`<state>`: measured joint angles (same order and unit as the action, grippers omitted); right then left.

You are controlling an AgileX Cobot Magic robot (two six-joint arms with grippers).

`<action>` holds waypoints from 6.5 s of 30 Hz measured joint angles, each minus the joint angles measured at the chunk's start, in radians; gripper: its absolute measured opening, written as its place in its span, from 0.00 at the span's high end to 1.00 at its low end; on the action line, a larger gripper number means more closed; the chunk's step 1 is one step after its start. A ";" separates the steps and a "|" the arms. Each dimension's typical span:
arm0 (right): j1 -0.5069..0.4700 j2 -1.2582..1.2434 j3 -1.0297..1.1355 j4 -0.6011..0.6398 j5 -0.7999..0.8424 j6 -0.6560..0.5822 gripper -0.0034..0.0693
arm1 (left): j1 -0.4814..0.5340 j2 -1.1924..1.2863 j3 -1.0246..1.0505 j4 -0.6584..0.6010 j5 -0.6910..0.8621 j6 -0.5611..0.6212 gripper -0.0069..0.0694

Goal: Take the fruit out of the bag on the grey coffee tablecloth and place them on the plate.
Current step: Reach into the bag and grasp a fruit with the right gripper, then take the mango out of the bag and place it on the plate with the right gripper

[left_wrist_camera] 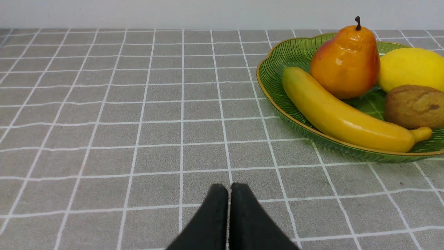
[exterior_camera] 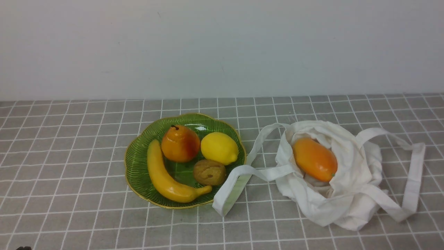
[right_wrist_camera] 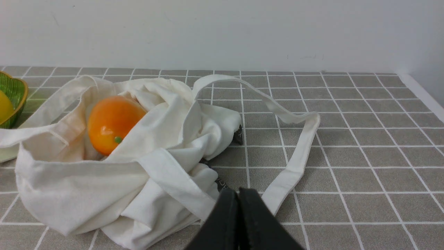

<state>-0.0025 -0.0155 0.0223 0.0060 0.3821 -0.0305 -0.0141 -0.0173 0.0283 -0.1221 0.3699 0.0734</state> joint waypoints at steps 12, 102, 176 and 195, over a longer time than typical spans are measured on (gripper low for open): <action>0.000 0.000 0.000 0.000 0.000 0.000 0.97 | 0.000 0.000 0.000 0.000 0.000 0.000 0.92; 0.333 1.830 -1.382 0.155 0.488 -0.266 0.33 | 0.000 0.000 0.000 0.000 0.000 0.000 0.92; 0.638 1.963 -1.510 0.788 0.337 -0.671 0.25 | 0.000 0.000 0.000 0.000 0.000 0.000 0.92; 0.642 2.107 -1.563 0.786 0.227 -0.721 0.12 | 0.000 0.000 0.000 0.000 0.000 0.000 0.92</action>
<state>0.6390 2.0913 -1.5408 0.7923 0.6093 -0.7515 -0.0141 -0.0173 0.0283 -0.1221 0.3699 0.0734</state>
